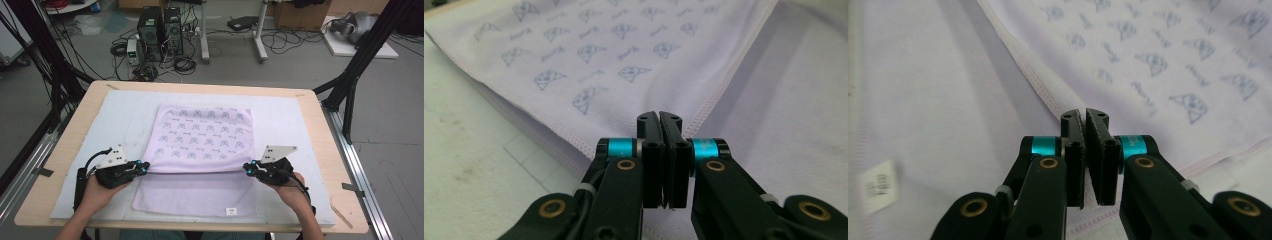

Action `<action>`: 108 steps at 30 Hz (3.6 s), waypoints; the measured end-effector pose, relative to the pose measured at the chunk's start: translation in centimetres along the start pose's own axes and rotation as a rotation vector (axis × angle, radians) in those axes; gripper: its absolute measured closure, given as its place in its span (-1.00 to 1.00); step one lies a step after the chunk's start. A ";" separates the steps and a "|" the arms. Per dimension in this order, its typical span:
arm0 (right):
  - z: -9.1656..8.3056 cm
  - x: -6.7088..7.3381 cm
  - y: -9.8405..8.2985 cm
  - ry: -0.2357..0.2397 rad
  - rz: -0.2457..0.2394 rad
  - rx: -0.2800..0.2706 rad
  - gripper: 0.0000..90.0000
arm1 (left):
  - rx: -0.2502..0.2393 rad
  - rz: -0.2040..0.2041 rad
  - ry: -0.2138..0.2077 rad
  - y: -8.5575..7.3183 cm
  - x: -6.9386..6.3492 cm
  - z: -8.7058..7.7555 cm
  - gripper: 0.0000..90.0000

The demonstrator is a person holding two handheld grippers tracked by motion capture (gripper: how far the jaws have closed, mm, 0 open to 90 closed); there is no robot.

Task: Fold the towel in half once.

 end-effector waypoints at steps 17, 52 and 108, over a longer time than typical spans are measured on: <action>-2.0 2.9 -1.5 0.113 -0.017 0.023 0.48 | 0.025 0.033 -0.056 -0.9 -2.8 -1.5 0.50; -1.7 5.8 -3.2 0.206 -0.061 0.069 0.59 | 0.089 0.060 -0.135 -2.0 -5.8 -2.4 0.48; 6.8 -14.4 6.9 -0.109 0.110 0.148 0.94 | 0.221 -0.124 0.069 0.9 15.8 11.3 0.85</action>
Point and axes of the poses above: each handheld gripper's, and its own axes: z roughly forward along the jaws, y roughly out of its top, x roughly to its left, the point moved 5 cm from there along z, roughly forward along the jaws, and after that the axes turned 13 degrees about z, right-handed, at the moved point
